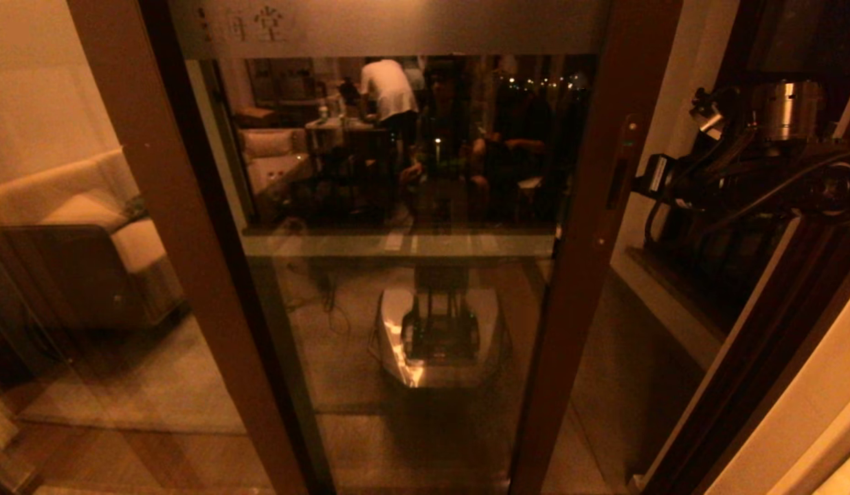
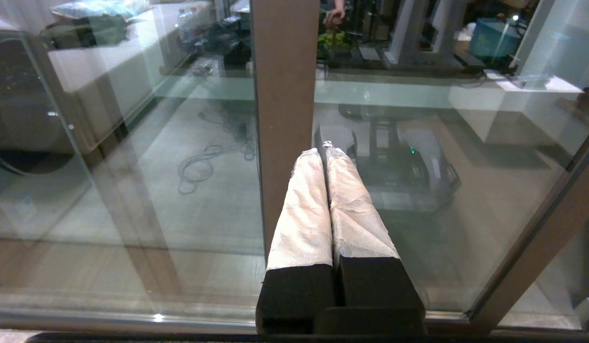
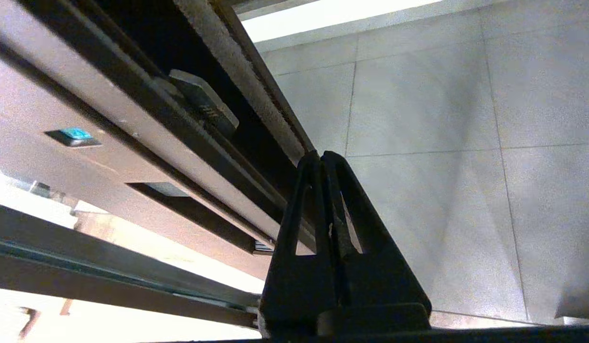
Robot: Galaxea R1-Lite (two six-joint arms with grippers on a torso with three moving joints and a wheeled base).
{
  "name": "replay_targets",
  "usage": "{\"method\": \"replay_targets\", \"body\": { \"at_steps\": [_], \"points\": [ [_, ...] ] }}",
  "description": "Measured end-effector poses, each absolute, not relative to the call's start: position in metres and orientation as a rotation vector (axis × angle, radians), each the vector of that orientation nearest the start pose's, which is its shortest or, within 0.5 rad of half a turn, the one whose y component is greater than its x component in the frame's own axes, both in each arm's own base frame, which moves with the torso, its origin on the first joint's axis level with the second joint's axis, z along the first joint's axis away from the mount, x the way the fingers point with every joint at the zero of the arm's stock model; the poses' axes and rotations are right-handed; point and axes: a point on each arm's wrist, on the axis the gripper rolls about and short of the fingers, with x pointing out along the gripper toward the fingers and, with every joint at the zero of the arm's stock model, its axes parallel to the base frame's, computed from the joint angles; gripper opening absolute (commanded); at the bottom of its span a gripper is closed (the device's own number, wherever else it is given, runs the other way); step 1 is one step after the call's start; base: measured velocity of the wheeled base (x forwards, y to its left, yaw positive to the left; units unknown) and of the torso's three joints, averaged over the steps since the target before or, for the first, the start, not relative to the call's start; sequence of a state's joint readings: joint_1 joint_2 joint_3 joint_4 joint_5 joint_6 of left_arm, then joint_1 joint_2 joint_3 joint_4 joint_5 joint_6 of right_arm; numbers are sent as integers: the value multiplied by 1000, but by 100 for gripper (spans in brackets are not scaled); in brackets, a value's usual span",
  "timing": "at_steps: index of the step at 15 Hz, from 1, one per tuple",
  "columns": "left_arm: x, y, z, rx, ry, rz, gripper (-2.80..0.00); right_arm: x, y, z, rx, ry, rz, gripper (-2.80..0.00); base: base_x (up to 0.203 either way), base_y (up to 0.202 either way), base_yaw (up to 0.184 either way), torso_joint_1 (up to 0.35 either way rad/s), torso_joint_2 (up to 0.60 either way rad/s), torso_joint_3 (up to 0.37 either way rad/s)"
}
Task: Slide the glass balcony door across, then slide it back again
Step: Open the slid door
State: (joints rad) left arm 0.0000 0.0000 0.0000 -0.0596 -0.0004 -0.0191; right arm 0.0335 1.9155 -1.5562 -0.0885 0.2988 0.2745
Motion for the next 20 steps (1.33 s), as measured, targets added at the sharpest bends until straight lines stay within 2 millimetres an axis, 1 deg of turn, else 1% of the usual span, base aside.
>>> {"method": "replay_targets", "body": {
  "at_steps": [4,11,20],
  "points": [
    [-23,0,82,-19,-60,-1,-280,388,39,264,288,311,276,-280,0,0,0,0,0,0],
    [-23,0,82,-20,-60,-1,-280,386,59,263,274,316,282,-280,0,0,0,0,0,0],
    [-23,0,82,-19,-60,-1,-280,379,103,260,246,329,325,-280,0,0,0,0,0,0]
  ]
}}
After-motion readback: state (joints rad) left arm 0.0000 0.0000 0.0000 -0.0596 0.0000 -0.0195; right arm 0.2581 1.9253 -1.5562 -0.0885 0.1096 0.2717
